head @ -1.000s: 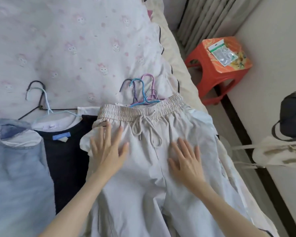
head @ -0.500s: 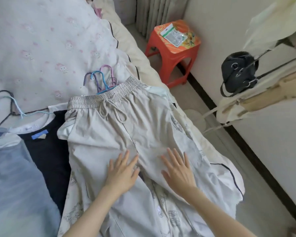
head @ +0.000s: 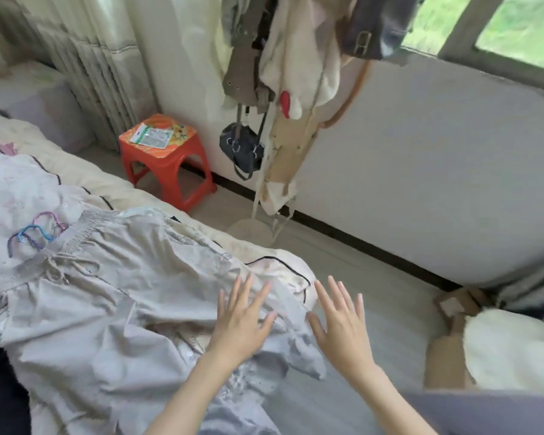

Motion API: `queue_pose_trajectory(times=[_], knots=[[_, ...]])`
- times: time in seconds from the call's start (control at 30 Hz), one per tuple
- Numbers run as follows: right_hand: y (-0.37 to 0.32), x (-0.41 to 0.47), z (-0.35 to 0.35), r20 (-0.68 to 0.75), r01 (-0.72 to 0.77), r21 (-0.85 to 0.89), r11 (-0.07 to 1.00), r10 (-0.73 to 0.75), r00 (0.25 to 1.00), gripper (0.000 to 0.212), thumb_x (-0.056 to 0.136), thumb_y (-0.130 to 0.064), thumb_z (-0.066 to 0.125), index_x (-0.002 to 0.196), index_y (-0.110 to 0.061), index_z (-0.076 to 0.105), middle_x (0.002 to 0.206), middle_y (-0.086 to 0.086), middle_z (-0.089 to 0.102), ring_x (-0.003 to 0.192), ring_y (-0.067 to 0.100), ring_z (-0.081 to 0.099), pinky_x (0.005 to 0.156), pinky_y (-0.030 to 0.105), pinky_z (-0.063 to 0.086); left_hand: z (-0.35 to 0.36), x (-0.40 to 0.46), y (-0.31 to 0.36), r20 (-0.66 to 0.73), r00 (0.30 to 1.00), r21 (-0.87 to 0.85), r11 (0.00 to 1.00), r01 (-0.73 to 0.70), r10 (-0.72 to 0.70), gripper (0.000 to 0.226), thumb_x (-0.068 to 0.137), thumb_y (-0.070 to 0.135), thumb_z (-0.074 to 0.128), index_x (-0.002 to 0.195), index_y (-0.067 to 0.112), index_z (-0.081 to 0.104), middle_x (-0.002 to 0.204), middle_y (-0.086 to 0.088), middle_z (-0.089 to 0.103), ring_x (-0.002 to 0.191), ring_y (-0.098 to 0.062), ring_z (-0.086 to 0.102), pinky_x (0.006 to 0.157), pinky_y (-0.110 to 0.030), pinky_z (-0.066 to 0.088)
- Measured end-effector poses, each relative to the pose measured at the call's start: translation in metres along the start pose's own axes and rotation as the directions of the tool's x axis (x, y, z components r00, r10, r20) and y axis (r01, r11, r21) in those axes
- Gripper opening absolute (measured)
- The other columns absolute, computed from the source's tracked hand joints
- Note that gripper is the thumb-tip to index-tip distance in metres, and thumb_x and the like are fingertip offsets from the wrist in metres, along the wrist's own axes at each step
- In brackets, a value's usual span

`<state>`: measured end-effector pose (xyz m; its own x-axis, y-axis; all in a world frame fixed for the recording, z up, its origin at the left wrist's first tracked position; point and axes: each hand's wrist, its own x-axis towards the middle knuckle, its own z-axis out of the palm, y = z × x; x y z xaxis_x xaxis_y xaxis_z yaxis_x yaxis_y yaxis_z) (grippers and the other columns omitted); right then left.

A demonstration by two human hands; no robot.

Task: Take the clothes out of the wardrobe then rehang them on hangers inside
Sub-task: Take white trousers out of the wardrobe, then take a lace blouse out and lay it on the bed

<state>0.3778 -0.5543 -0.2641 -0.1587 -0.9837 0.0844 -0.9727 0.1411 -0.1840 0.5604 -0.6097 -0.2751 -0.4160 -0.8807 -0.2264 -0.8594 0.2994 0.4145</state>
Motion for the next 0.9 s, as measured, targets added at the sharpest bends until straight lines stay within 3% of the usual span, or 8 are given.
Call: queue_pose_trajectory(times=[0.27,0.33,0.4,0.5,0.57,0.67,0.7,0.9], knots=[[0.134,-0.137,-0.097,-0.163,-0.348,0.019,0.937,0.346,0.924,0.058,0.084,-0.043,0.035,0.13,-0.013,0.053,0.132,0.013,0.054,0.124,0.032,0.049,0.1,0.057,0.026,0.033,-0.037,0.177,-0.001,0.926,0.054,0.924,-0.378,0.379,0.081,0.07,0.064,0.001,0.146,0.038,0.008,0.157,0.001,-0.001,0.144,-0.02,-0.007,0.114,-0.042,-0.002],[0.163,-0.177,-0.112,-0.185,-0.434,0.025,0.901,0.43,0.883,0.059,0.086,-0.045,0.035,0.135,-0.015,0.048,0.137,0.012,0.049,0.13,0.029,0.043,0.106,0.054,0.019,0.048,-0.049,0.215,0.001,0.879,0.05,0.878,-0.476,0.476,0.075,0.078,0.06,0.015,0.146,0.031,0.025,0.154,-0.008,0.019,0.143,-0.03,0.013,0.111,-0.052,0.013],[0.189,-0.22,-0.124,-0.189,-0.525,0.062,0.849,0.526,0.829,0.056,0.092,-0.043,0.037,0.143,-0.02,0.035,0.149,0.007,0.034,0.14,0.023,0.026,0.112,0.048,0.003,0.065,-0.062,0.254,0.003,0.812,0.082,0.809,-0.582,0.584,0.062,0.083,0.052,0.03,0.139,0.026,0.036,0.143,-0.015,0.041,0.132,-0.039,0.036,0.1,-0.059,0.03],[0.22,-0.283,-0.139,-0.209,-0.627,0.102,0.772,0.633,0.746,0.062,0.091,-0.051,0.025,0.147,-0.024,0.023,0.154,0.001,0.02,0.144,0.018,0.01,0.113,0.041,-0.009,0.093,-0.086,0.311,0.01,0.714,0.097,0.71,-0.697,0.7,0.055,0.085,0.048,0.034,0.135,0.027,0.036,0.138,-0.016,0.046,0.128,-0.039,0.042,0.095,-0.059,0.036],[0.235,-0.321,-0.15,-0.219,-0.708,0.14,0.692,0.719,0.659,0.072,0.083,-0.056,0.016,0.144,-0.022,0.031,0.152,0.003,0.028,0.142,0.02,0.019,0.114,0.044,-0.002,0.114,-0.104,0.348,0.048,0.634,0.103,0.628,-0.771,0.772,0.055,0.085,0.048,0.034,0.136,0.026,0.037,0.138,-0.015,0.046,0.128,-0.037,0.041,0.094,-0.058,0.038],[0.259,-0.374,-0.165,-0.254,-0.8,0.118,0.589,0.796,0.549,0.061,0.083,-0.047,0.033,0.129,-0.013,0.054,0.133,0.012,0.054,0.124,0.031,0.05,0.101,0.06,0.028,0.144,-0.13,0.402,0.143,0.485,0.133,0.469,-0.873,0.863,0.056,0.083,0.047,0.035,0.134,0.024,0.041,0.135,-0.015,0.05,0.123,-0.038,0.048,0.089,-0.056,0.042],[0.266,-0.39,-0.171,-0.267,-0.827,0.119,0.55,0.82,0.507,0.058,0.083,-0.045,0.036,0.126,-0.011,0.057,0.128,0.013,0.058,0.119,0.033,0.054,0.096,0.062,0.031,0.151,-0.138,0.421,0.162,0.434,0.129,0.417,-0.9,0.886,0.056,0.083,0.046,0.035,0.134,0.024,0.041,0.134,-0.015,0.05,0.122,-0.038,0.049,0.089,-0.056,0.043],[0.318,-0.461,-0.214,-0.42,-0.917,0.187,0.353,0.872,0.25,0.059,0.087,-0.045,0.034,0.132,-0.011,0.051,0.135,0.013,0.051,0.128,0.032,0.045,0.102,0.06,0.029,0.179,-0.163,0.533,0.173,0.178,0.018,0.177,-0.984,0.969,0.055,0.088,0.045,0.033,0.137,0.022,0.041,0.14,-0.015,0.045,0.129,-0.04,0.04,0.096,-0.058,0.034]])
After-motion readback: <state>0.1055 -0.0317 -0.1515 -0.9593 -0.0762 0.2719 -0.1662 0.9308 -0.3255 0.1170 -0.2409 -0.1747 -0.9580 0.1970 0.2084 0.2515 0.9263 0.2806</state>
